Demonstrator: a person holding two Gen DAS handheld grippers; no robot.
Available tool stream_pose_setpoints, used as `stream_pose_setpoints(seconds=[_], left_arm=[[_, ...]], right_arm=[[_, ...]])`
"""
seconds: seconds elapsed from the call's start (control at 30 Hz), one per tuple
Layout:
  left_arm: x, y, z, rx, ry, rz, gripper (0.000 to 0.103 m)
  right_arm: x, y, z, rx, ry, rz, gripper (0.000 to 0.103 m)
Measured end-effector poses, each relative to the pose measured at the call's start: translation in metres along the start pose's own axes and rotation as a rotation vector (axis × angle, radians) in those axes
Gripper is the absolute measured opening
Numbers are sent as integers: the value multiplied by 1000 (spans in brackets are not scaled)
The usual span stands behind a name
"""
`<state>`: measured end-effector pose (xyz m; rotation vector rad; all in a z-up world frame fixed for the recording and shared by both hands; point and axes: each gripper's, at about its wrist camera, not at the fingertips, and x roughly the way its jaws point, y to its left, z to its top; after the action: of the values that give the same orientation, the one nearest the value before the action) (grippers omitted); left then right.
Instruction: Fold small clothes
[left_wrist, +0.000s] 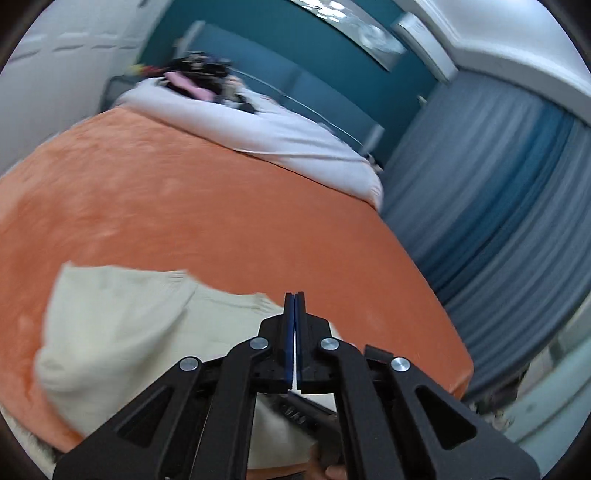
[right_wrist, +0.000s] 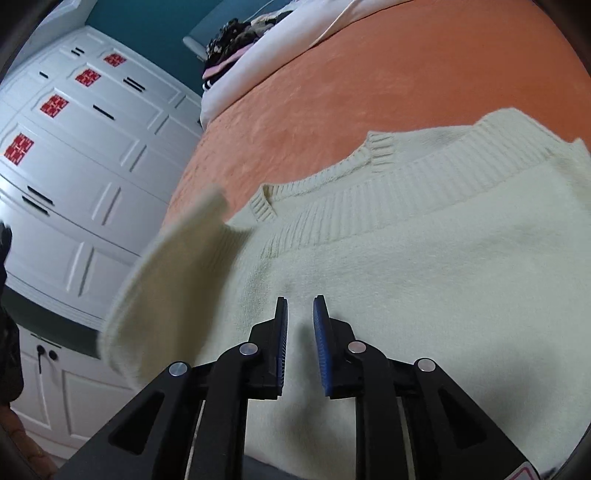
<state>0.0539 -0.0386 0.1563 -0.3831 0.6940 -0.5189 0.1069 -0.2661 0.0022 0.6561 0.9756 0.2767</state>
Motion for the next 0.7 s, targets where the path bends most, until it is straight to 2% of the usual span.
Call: stream_pose_setpoints(seconds=[0.1, 0.2, 0.3, 0.4, 0.5, 0.57, 0.6, 0.7], left_arm=[[24, -7, -9, -68, 27, 13, 2], [26, 25, -17, -144, 34, 115, 2], [3, 81, -28, -214, 11, 306, 4], [-19, 136, -47, -245, 42, 521, 34], [-37, 186, -75, -306, 81, 671, 33], [-48, 208, -90, -377, 93, 682, 34], [-52, 216, -96, -407, 96, 702, 38], [-63, 231, -106, -477, 80, 676, 59]], right_arm=[[-22, -15, -6, -23, -3, -72, 25], [-31, -17, -13, -70, -2, -93, 25], [-20, -9, -15, -105, 14, -80, 25], [7, 14, -13, -154, 58, -53, 25], [44, 58, -5, -251, 118, -46, 25], [75, 100, 1, -357, 158, -56, 25], [92, 120, 3, -405, 193, -56, 25], [145, 172, 2, -499, 297, -59, 25]])
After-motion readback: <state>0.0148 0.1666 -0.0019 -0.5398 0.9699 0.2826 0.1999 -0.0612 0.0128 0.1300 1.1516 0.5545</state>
